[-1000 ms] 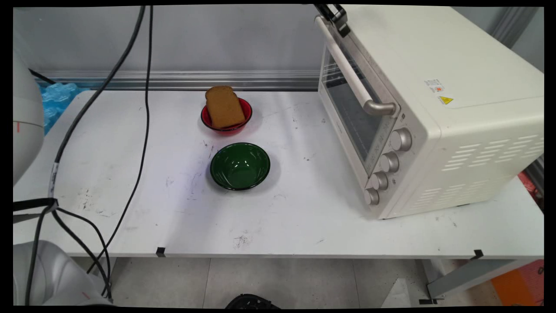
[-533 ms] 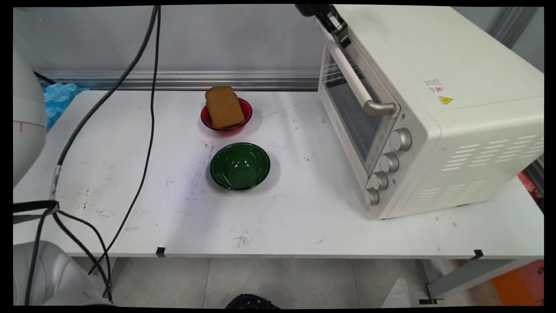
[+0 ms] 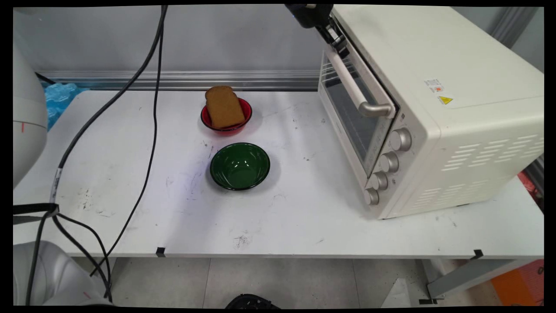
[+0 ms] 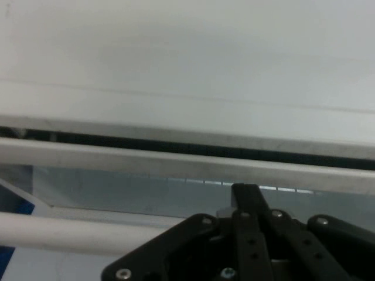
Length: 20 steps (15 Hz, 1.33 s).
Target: Open the oven
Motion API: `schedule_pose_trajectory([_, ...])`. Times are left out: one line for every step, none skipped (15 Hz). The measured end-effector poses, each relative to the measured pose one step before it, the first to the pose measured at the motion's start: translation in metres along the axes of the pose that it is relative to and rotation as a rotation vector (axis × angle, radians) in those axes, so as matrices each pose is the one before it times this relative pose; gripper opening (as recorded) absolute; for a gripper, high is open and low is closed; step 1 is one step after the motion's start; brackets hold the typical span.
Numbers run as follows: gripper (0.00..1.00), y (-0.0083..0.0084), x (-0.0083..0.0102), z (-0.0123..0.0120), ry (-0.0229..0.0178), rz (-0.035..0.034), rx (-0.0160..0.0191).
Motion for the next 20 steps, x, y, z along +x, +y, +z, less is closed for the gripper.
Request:
schedule_pose_trajectory([0.0,0.00033,-0.00152,0.00038,-0.00347,0.00229,-0.00116])
schedule_pose_trajectory([0.0,0.00018,-0.00234,-0.00025,-0.00508,0.00256,-0.00099])
schedule_pose_trajectory([0.0,0.00009,-0.00244,-0.00083,-0.00504,0.00294,-0.00015])
schedule_pose_trajectory([0.0,-0.00007,-0.00247,-0.00106,-0.00475,0.00308,0.00006])
schedule_pose_trajectory([0.0,-0.00024,-0.00223,-0.00131,-0.00227,0.00273,0.00027])
schedule_pose_trajectory([0.0,-0.00037,-0.0029,-0.00198,-0.00206,0.0024,0.00095])
schedule_pose_trajectory([0.0,-0.0003,-0.0022,-0.00163,-0.00086,0.00209,0.00073])
schedule_pose_trajectory([0.0,-0.00012,-0.00194,-0.0014,-0.00127,0.00072,0.0001])
schedule_pose_trajectory([0.0,-0.00007,-0.00322,-0.00208,-0.00224,0.00039,-0.00047])
schedule_pose_trajectory([0.0,0.0001,-0.00224,-0.00147,-0.00174,-0.00031,-0.00087])
schedule_pose_trajectory([0.0,0.0002,-0.00324,-0.00203,-0.00247,-0.00072,-0.00114])
schedule_pose_trajectory([0.0,-0.00007,-0.00426,-0.00239,-0.00289,-0.00403,-0.00048])
schedule_pose_trajectory([0.0,-0.00023,-0.00383,-0.00175,-0.00167,-0.0038,-0.0002])
schedule_pose_trajectory([0.0,-0.00067,-0.0043,-0.00192,-0.00078,-0.00408,0.00141])
schedule_pose_trajectory([0.0,-0.00068,-0.00376,-0.00112,-0.00014,-0.00348,0.00162])
schedule_pose_trajectory([0.0,-0.00096,-0.00436,-0.00094,0.00075,-0.00298,0.00246])
schedule_pose_trajectory([0.0,-0.00105,-0.00409,-0.00031,0.00127,-0.00167,0.00269])
schedule_pose_trajectory([0.0,-0.00103,-0.00355,0.00032,0.00232,-0.00084,0.00239])
schedule_pose_trajectory([0.0,-0.00069,-0.00229,0.00027,0.00156,-0.00034,0.0016])
schedule_pose_trajectory([0.0,-0.00104,-0.00338,0.00066,0.00272,0.00022,0.0023])
